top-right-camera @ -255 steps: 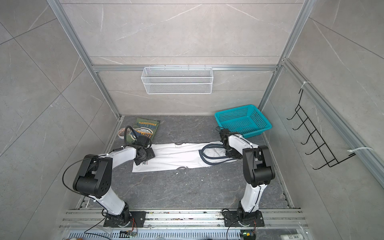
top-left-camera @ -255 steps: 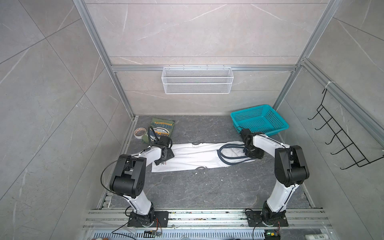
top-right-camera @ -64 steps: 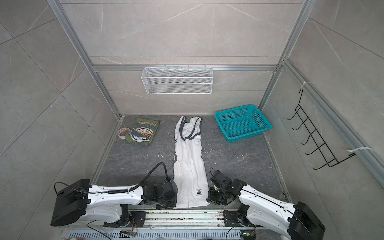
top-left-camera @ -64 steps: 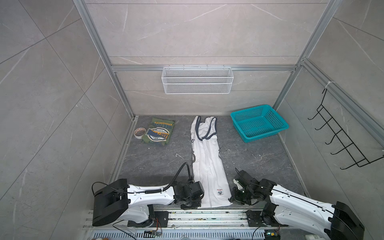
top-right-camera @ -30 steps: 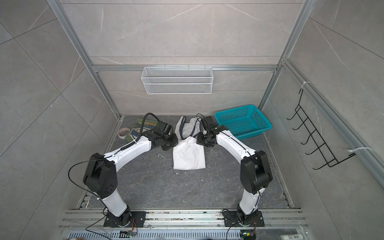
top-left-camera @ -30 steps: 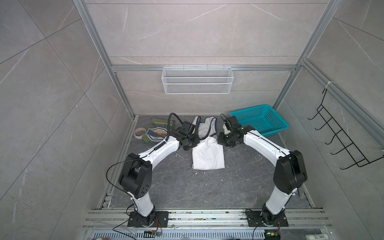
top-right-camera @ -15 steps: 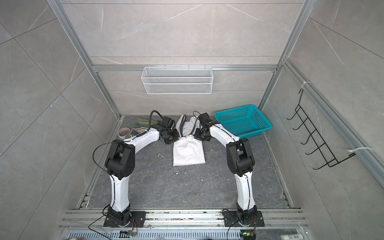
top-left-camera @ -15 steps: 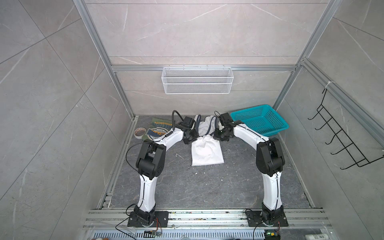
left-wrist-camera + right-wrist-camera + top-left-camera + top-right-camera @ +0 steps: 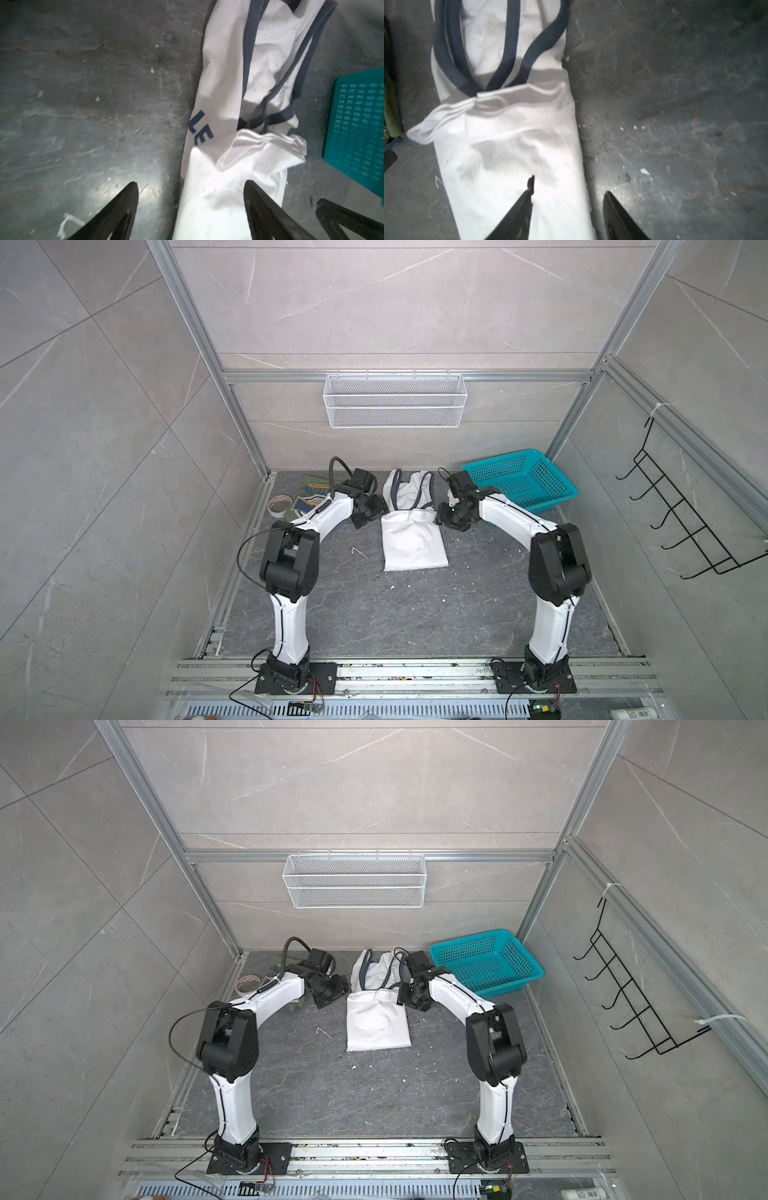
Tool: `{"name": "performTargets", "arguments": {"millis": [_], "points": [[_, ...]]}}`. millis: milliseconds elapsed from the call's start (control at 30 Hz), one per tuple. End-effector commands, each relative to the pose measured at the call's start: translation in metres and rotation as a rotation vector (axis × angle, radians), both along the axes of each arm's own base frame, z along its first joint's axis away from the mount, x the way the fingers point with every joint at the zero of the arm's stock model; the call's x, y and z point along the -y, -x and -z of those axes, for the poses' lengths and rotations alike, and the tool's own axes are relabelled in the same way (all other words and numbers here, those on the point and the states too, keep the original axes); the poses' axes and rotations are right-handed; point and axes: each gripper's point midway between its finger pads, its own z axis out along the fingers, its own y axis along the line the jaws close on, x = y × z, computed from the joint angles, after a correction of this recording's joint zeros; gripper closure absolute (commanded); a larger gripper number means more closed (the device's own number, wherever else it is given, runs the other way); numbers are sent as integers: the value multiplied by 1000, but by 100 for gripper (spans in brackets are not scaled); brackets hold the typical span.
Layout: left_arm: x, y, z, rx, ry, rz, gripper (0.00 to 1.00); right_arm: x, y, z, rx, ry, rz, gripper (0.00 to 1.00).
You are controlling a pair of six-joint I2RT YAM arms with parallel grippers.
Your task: Fold and stack the tank tops
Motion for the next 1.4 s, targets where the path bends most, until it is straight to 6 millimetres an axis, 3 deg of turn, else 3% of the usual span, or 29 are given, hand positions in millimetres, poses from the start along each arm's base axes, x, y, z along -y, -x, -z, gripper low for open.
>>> {"name": "performTargets", "arguments": {"millis": [0, 200, 400, 567, 900, 1167, 1367], "points": [[-6, 41, -31, 45, 39, 40, 18, 0, 32, -10, 15, -77, -13, 43], [3, 105, -10, -11, 143, 64, 18, -4, 80, 9, -34, -210, -18, 43], [20, 135, 24, -84, 174, 79, 18, -8, 89, 30, -73, -257, 3, 43], [27, 141, 53, -130, 188, 76, 20, -7, 88, 47, -90, -252, 20, 43], [38, 135, 76, -147, 195, 80, 32, -4, 89, 81, -134, -222, 38, 48], [43, 140, 85, -166, 188, 89, 52, -9, 103, 89, -156, -248, 36, 72], [46, 147, 79, -161, 174, 97, 78, -6, 116, 86, -153, -226, 52, 94]]}}
